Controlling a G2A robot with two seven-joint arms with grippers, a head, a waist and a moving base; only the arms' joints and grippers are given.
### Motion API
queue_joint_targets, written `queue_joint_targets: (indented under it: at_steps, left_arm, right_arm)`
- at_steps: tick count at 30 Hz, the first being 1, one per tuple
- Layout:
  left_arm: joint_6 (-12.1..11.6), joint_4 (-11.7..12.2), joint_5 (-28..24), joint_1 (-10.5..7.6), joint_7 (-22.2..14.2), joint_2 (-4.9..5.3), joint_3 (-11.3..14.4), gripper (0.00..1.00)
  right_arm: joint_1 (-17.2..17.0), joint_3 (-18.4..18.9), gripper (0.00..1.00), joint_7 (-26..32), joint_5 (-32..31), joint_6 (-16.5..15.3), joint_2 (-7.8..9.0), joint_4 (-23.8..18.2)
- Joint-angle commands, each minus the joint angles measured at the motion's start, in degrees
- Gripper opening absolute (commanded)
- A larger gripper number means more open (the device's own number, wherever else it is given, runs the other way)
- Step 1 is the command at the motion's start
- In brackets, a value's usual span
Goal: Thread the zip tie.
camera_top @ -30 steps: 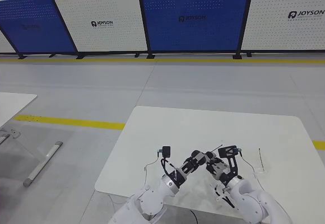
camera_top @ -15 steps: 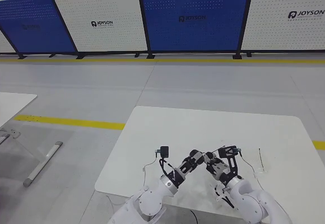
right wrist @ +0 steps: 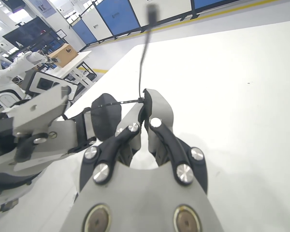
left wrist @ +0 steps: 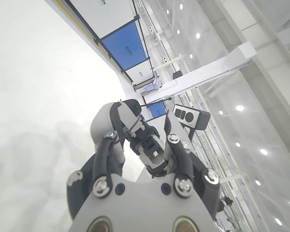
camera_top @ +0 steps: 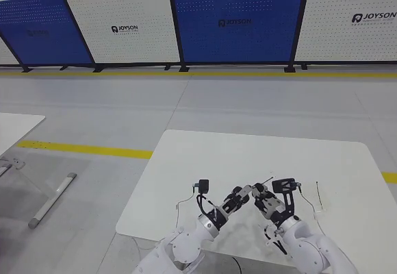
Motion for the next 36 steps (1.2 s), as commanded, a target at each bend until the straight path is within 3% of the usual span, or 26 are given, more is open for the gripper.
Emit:
queue_joint_targets:
  at_steps: [1, 2, 4, 25, 28, 31, 32, 33, 36]
  left_arm:
    - [-0.3, -0.05, -0.43, 0.02, 0.3, -0.02, -0.09, 0.31]
    - [-0.35, -0.02, -0.61, -0.02, 0.32, -0.01, -0.21, 0.15]
    - [-0.47, 0.01, -1.12, -0.02, 0.47, -0.02, -0.33, 0.0]
    - [-1.28, 0.31, -1.46, -0.18, -0.39, 0.09, -0.47, 0.0]
    - [-1.35, 0.22, -1.72, -0.14, -0.18, 0.09, -0.56, 0.0]
    - [-1.24, 0.3, -1.14, -0.15, 0.86, 0.06, -0.64, 0.0]
    - [-1.21, 0.37, -1.19, -0.17, 1.07, 0.04, -0.63, 0.0]
    - [-1.21, 0.44, -1.32, -0.19, 1.42, 0.0, -0.65, 0.0]
    - [-1.29, 0.54, -1.37, -0.25, 1.86, -0.05, -0.63, 0.0]
  right_arm:
    - [0.02, -0.12, 0.0, -0.07, -0.19, -0.11, -0.03, -0.01]
    - [0.03, -0.15, 0.0, -0.13, -0.25, -0.16, -0.04, 0.0]
    - [0.01, -0.13, 0.0, -0.26, -0.19, -0.22, -0.05, 0.02]
    - [0.16, 0.27, 0.0, 0.25, 1.75, 0.13, -0.29, -0.06]
    - [0.23, 0.24, 0.42, 0.84, 1.96, 0.18, -0.31, -0.13]
    - [0.26, 0.24, 0.66, 1.07, 1.86, 0.39, -0.32, -0.15]
    - [0.24, 0.26, 0.82, 1.08, 1.79, 0.56, -0.33, -0.18]
    - [0.21, 0.29, 0.9, 1.05, 1.7, 0.76, -0.33, -0.2]
    - [0.06, 0.6, 0.92, 0.95, 1.72, 0.97, -0.31, -0.31]
